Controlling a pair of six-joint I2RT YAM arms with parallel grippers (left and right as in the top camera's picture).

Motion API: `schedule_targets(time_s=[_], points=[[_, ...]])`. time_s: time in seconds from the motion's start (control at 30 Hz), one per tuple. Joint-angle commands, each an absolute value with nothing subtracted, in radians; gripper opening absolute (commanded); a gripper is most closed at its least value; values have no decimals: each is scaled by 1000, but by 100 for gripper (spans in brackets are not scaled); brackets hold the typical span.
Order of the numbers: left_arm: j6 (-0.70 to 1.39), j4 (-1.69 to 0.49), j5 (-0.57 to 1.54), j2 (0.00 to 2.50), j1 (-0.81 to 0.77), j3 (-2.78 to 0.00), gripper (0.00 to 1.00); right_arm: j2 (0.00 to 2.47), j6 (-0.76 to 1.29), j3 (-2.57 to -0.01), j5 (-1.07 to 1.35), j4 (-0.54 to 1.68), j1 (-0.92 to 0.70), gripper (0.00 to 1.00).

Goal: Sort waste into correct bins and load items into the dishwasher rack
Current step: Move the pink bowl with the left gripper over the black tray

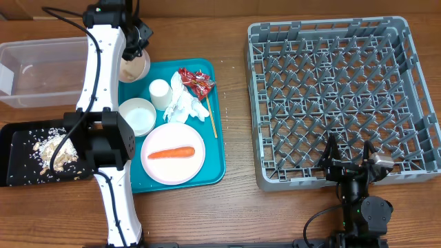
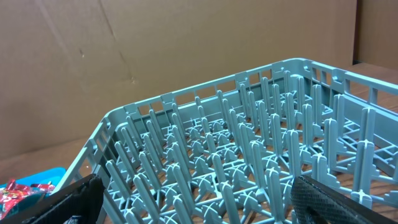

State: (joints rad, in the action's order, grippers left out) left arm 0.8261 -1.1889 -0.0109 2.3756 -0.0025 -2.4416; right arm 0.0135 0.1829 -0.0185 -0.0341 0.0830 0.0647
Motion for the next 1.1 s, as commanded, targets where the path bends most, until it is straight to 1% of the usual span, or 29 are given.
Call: schedule_targets(time_s=[0.0, 0.23, 0.27, 0.4, 0.47, 0.57, 0.77, 0.9, 1.07], points=[[785, -1236, 1, 2387, -22, -2547, 4, 3, 178, -8, -44, 80, 70, 100], [781, -1481, 1, 2386, -26, -2756, 4, 3, 178, -8, -43, 80, 70, 100], [780, -1554, 0, 2386, -19, -2805, 4, 3, 178, -8, -44, 80, 70, 100], [741, -1682, 5, 2386, 9, -2881, 4, 3, 178, -8, -43, 80, 70, 100], [651, -1690, 85, 2379, 36, -2891, 4, 3, 178, -8, -44, 80, 70, 100], [610, -1690, 242, 2372, 89, -2891, 4, 3, 178, -8, -44, 80, 70, 100], [538, -1690, 393, 2351, 228, -2891, 4, 3, 178, -8, -44, 80, 70, 100], [526, -1690, 405, 2320, 290, -2891, 4, 3, 178, -8, -43, 80, 70, 100], [516, -1690, 385, 2236, 327, -2869, 4, 3, 178, -8, -44, 80, 70, 100]])
